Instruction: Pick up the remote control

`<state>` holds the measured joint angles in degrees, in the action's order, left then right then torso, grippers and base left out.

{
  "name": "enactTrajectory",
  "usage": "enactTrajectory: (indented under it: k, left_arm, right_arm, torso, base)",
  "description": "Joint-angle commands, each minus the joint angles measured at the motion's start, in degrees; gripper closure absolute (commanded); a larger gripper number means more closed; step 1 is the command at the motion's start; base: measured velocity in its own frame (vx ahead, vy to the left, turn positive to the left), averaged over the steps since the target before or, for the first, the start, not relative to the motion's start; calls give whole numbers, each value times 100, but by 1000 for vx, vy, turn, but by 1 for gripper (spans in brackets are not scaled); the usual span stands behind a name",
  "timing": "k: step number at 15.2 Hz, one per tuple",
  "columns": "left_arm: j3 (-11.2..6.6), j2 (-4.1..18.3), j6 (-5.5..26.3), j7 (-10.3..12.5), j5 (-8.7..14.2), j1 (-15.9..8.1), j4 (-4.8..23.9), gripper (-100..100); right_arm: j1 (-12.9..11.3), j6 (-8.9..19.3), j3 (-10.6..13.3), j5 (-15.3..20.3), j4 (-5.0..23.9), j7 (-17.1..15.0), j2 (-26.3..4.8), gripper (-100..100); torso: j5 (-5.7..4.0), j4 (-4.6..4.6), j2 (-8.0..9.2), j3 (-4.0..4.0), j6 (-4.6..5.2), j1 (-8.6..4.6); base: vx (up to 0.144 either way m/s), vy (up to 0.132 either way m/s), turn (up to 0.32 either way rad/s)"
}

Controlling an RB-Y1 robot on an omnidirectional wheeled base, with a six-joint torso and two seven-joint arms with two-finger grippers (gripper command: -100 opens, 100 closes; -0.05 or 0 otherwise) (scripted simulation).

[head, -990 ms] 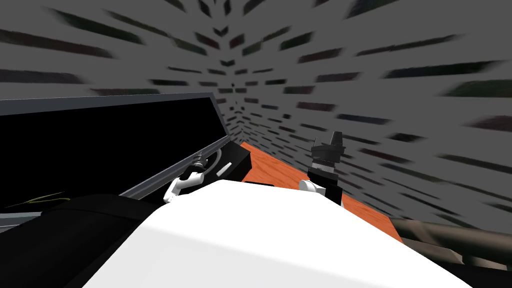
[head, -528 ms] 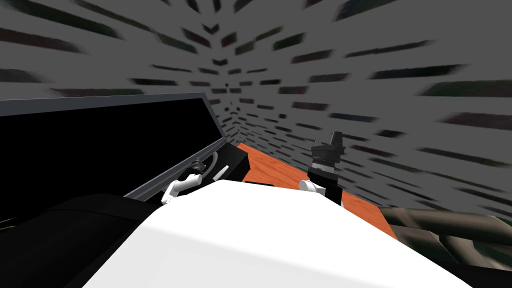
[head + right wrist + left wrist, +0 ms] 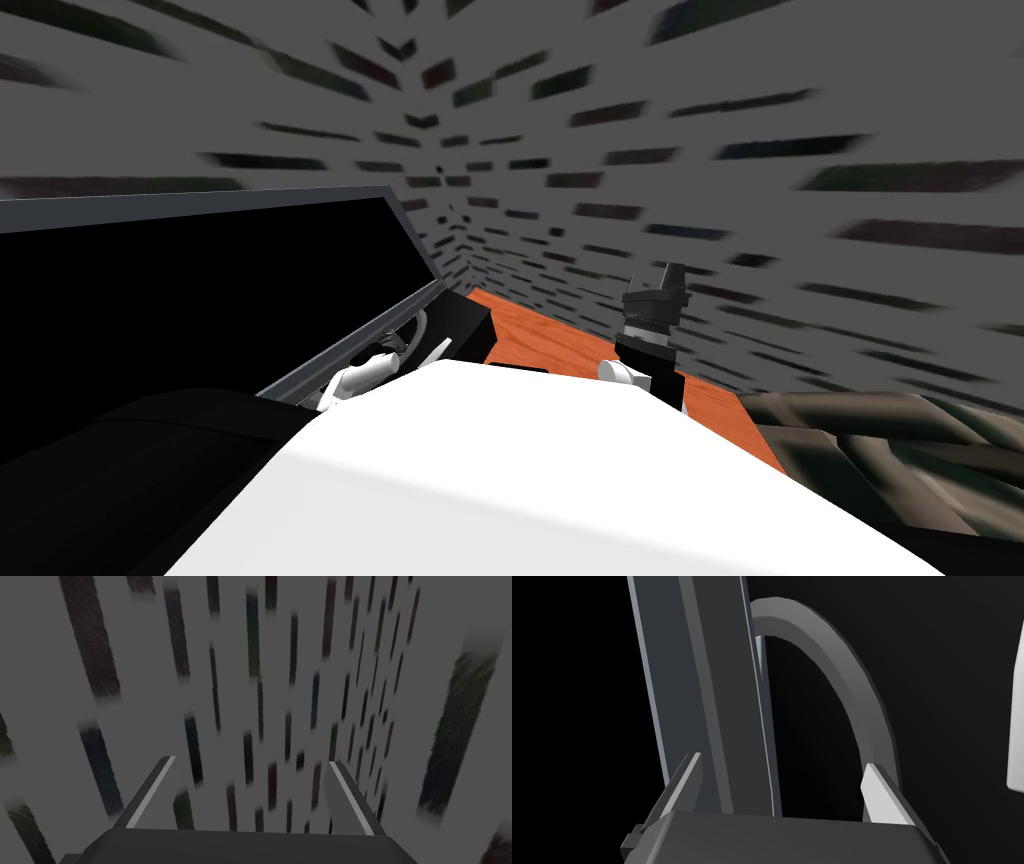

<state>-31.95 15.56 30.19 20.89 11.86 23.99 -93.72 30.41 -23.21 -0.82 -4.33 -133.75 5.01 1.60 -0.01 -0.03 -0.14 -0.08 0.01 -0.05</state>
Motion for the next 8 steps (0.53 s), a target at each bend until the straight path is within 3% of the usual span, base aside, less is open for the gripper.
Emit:
enactTrajectory:
  k: [1,2,3,5,6,8]
  left_arm:
    - [-95,-53,286,43,15,-29,83,-100]
    - [-95,-53,326,43,15,-29,83,-100]
    - [-223,-108,468,94,73,-51,254,-100]
    - [-223,-108,634,94,73,-51,254,-100]
    - [-348,-169,814,143,129,-72,422,-100]
    - [-348,-169,932,143,129,-72,422,-100]
  right_arm:
    - [0,0,0,0,0,0,0,0]
    - [0,0,0,0,0,0,0,0]
    - [0,0,0,0,0,0,0,0]
    - [0,0,0,0,0,0,0,0]
    - [1,0,-1,0,0,0,0,0]
    - [0,0,0,0,0,0,0,0]
  torso:
    - [0,0,0,0,0,0]
    - [0,0,-2,-1,1,2]
    - [0,0,-1,-1,-1,2]
    - [1,-1,-5,-3,1,5]
    - [1,-1,-3,-2,-3,6]
    - [2,-1,-6,-4,0,6]
  base:
    - [41,15,-182]
    - [32,18,-93]
    - [42,16,-257]
    - [40,28,-119]
    - [44,24,-135]
    - [38,22,-117]
